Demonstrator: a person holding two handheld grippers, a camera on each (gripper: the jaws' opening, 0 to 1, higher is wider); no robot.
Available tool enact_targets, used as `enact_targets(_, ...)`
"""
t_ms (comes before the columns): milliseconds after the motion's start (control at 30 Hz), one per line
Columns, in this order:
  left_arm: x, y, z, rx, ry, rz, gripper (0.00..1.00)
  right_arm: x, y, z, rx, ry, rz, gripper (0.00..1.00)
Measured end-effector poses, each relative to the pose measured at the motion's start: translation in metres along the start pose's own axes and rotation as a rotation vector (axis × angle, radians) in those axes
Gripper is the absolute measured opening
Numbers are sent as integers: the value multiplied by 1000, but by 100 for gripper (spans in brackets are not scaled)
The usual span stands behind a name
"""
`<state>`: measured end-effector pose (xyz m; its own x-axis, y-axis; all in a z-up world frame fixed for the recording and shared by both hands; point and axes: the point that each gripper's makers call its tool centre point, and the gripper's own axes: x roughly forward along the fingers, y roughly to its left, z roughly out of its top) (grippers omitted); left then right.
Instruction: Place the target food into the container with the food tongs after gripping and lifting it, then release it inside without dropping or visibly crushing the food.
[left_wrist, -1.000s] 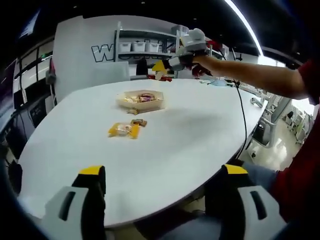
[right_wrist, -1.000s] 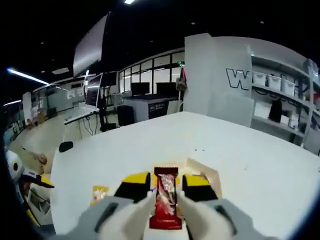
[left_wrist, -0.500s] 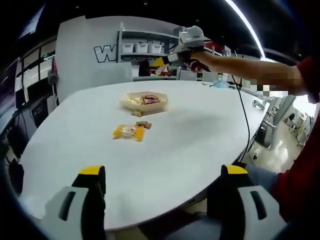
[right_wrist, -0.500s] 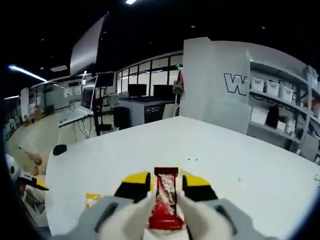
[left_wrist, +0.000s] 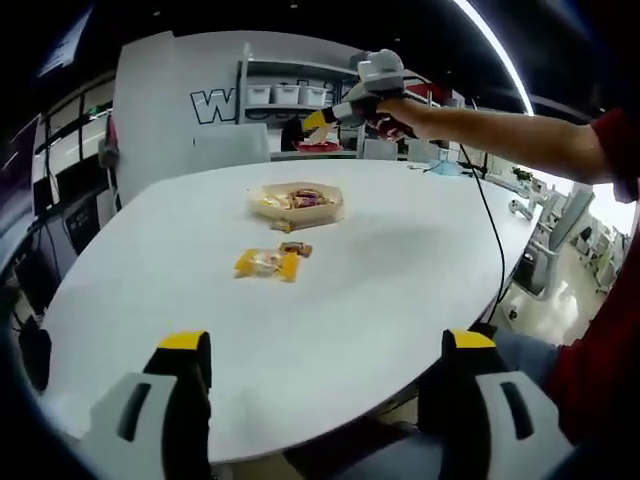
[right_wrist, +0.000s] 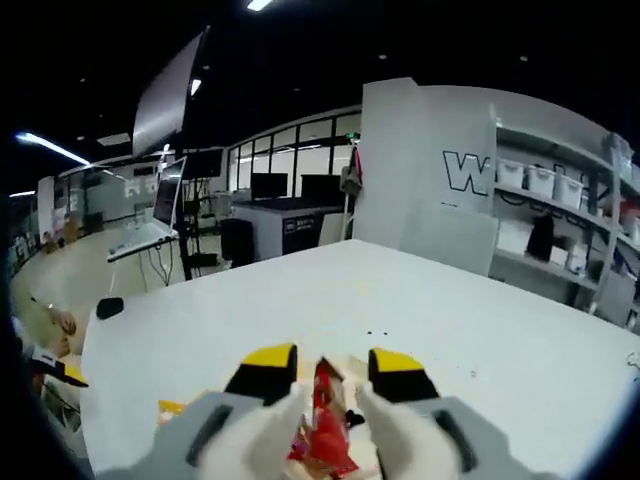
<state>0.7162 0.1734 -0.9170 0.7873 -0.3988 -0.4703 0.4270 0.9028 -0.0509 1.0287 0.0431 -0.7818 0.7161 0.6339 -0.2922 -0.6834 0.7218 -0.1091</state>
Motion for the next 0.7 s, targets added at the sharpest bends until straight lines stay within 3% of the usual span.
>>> enact_targets(700, 4, -5, 2, 12, 11, -7, 93, -15, 2, -13, 35, -4, 5, 24)
